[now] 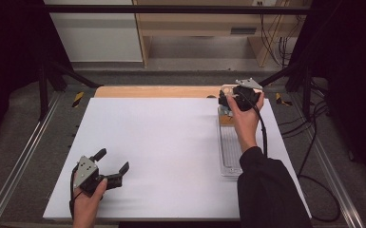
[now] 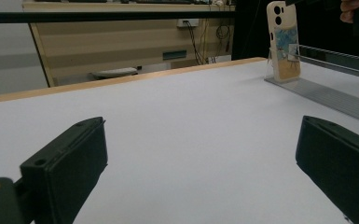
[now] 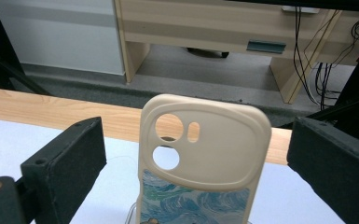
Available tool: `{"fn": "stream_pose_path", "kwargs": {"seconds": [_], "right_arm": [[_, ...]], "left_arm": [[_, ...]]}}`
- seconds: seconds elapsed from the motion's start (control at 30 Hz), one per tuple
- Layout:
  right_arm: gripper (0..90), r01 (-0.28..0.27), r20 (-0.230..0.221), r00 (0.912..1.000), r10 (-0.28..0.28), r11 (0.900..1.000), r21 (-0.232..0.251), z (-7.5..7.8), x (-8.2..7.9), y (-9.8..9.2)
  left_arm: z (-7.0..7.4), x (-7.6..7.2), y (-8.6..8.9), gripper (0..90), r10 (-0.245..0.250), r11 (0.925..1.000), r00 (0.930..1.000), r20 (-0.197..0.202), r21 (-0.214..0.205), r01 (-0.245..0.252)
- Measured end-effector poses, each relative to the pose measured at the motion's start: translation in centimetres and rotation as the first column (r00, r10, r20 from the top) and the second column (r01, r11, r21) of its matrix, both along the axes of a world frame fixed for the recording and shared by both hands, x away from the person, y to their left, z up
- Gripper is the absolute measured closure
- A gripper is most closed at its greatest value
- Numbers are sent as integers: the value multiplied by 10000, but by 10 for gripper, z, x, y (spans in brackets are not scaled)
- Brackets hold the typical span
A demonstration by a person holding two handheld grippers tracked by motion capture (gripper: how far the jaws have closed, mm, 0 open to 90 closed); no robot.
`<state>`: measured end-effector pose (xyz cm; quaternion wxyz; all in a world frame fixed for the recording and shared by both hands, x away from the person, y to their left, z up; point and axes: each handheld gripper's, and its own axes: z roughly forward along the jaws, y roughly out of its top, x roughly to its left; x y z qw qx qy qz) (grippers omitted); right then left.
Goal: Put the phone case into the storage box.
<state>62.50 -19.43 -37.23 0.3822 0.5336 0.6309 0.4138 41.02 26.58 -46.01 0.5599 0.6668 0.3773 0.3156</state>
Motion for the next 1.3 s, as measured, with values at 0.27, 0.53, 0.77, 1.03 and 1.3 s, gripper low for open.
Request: {"fn": "stream_pose_path", "kwargs": {"seconds": [0.27,0.53,0.77,1.03,1.3], "right_arm": [[49,-44,30,10000,44,10000,63,7,-5,-8],[49,-36,1,10000,36,9999,151,10,-7,-14],[49,-97,73,9999,96,9997,208,15,-11,-14],[49,-163,126,9998,158,9992,361,21,-15,-16],[65,-441,506,9979,416,9977,505,29,-20,-17]], "left_arm": [[0,0,2,20,45,10000,10000,-5,-55,-45],[0,0,2,20,26,10000,10000,-18,-75,-26],[0,-1,5,20,72,9999,10000,-23,-109,-72],[1,-1,6,20,121,9998,9999,1,-175,-120],[1,0,9,20,182,9995,9998,0,-264,-182]]}}
